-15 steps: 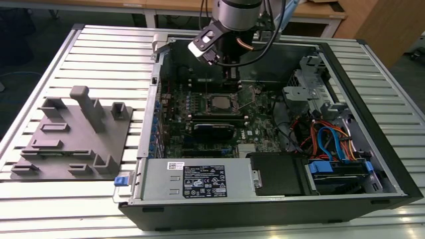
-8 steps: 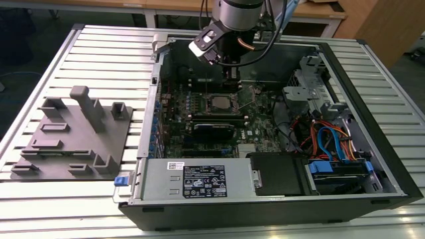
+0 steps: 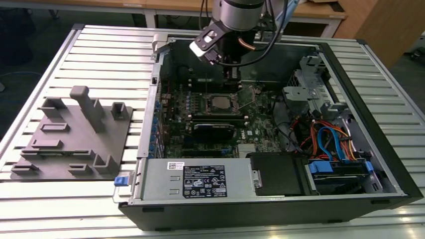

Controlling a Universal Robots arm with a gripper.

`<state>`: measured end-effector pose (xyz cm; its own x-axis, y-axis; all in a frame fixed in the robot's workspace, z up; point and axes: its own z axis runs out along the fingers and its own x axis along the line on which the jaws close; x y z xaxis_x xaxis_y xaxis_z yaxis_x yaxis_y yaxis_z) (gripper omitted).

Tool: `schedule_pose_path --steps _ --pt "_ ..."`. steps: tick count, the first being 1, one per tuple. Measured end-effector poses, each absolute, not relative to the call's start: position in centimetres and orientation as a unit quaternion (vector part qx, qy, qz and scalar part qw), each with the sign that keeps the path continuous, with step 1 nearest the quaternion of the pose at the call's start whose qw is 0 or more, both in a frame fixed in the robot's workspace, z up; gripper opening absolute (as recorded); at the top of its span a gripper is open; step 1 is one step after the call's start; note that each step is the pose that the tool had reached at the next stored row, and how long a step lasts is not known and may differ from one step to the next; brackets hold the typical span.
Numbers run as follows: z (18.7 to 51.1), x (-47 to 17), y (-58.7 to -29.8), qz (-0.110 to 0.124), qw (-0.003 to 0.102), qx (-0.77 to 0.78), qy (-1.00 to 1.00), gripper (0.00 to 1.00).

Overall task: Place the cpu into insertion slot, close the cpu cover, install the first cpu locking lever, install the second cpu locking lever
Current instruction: 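Close the cpu cover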

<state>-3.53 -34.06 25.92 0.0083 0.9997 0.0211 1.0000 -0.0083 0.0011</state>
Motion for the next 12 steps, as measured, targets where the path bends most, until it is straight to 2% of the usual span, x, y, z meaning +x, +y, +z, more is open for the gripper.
schedule_pose_path --steps 12 --pt "25.92 -3.09 -34.06 -0.008 0.007 -0.71 -0.704 0.11"
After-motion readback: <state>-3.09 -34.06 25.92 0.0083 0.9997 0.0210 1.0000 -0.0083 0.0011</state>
